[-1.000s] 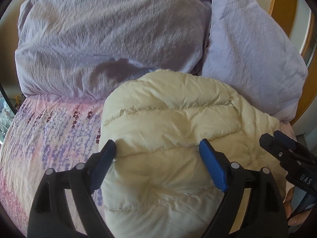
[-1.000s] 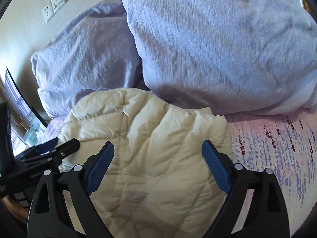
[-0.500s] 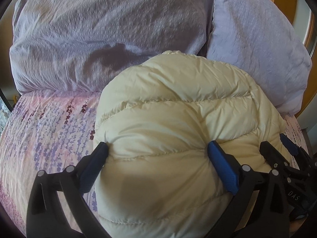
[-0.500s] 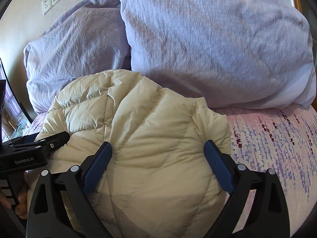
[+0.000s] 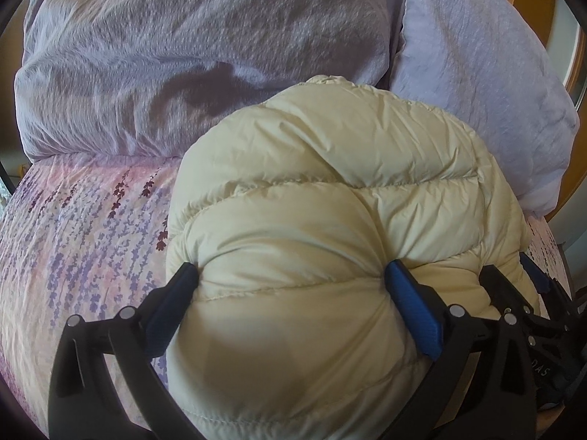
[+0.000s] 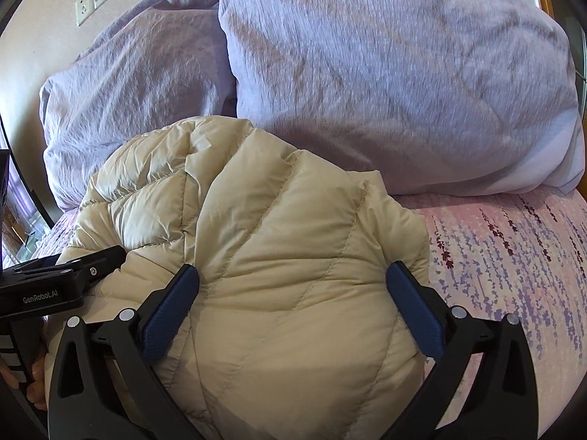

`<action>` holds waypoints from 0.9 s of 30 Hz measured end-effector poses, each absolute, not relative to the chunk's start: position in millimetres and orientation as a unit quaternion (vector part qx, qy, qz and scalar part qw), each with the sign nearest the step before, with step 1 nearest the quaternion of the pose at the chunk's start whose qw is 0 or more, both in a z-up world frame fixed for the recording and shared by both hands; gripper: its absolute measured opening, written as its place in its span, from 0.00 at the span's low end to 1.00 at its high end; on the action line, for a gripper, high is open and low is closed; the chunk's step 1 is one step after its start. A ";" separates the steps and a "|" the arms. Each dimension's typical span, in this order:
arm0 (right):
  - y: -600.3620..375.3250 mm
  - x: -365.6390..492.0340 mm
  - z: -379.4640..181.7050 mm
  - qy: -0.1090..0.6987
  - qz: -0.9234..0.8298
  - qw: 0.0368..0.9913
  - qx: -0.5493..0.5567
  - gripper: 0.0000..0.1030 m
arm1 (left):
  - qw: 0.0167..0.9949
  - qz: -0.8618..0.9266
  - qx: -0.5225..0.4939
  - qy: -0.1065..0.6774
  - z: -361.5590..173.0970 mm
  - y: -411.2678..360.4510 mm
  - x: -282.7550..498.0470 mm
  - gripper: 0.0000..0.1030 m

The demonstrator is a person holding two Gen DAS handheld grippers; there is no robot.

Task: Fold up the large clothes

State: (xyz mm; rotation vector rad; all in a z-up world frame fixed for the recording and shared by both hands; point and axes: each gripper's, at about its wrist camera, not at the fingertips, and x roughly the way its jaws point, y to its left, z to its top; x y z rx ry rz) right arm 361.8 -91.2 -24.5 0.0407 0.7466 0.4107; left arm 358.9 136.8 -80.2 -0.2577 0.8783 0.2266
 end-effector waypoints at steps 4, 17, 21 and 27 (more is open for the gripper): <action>-90.9 362.9 -27.1 0.362 0.198 0.911 0.023 0.99 | 0.891 0.110 -0.127 0.422 -87.6 134.8 359.9 0.98; -91.6 361.6 -31.3 0.357 0.198 0.913 0.031 0.99 | 0.896 0.107 -0.136 0.410 -109.5 146.3 356.8 0.98; -91.8 361.8 -31.5 0.357 0.197 0.913 0.033 0.99 | 0.897 0.106 -0.139 0.407 -113.3 148.3 353.2 0.98; -91.9 361.4 -31.6 0.356 0.197 0.913 0.033 0.99 | 0.897 0.106 -0.140 0.405 -115.5 147.9 351.1 0.98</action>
